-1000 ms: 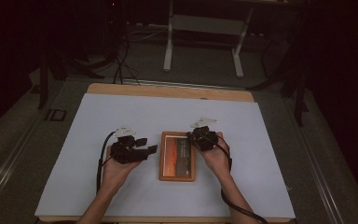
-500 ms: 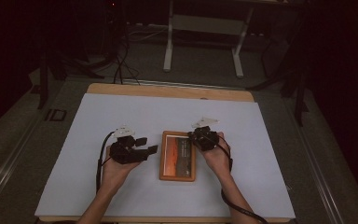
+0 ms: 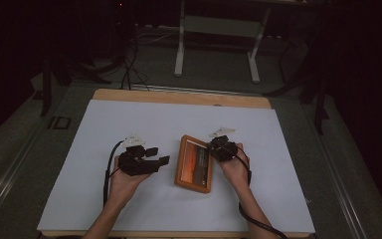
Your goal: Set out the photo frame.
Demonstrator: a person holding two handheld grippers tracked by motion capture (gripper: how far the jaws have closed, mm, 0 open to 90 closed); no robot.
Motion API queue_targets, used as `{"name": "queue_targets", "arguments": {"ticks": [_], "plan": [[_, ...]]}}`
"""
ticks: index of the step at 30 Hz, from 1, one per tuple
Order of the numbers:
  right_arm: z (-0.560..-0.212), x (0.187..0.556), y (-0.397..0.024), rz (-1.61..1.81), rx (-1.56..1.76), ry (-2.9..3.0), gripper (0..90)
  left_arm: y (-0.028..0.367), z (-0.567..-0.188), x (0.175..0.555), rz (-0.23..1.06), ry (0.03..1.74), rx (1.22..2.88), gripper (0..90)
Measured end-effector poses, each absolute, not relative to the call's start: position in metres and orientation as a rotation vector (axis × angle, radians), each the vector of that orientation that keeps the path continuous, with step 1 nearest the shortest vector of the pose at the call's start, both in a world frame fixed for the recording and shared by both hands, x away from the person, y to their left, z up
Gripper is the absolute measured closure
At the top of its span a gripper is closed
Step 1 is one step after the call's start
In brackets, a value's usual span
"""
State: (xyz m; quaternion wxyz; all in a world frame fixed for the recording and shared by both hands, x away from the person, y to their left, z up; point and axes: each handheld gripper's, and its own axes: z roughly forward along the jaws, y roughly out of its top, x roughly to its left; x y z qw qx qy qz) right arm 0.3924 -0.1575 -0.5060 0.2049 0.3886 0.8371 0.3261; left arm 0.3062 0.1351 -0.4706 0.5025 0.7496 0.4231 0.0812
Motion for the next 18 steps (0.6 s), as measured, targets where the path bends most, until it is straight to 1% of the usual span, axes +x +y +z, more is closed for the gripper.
{"name": "queue_targets", "arguments": {"ticks": [3, 12, 18], "plan": [[-0.512, 0.394, -0.16, 0.904, 1.108, 2.338, 89.8, 0.134, -0.47, 0.305, 0.191, 1.015, 1.814, 38.6], [-0.512, 0.396, -0.163, 0.93, 1.125, 2.343, 89.9, 0.126, -0.47, 0.301, 0.182, 0.997, 1.831, 38.3], [-0.513, 0.395, -0.163, 0.942, 1.132, 2.338, 89.9, 0.12, -0.472, 0.298, 0.158, 0.99, 1.84, 36.3]]}}
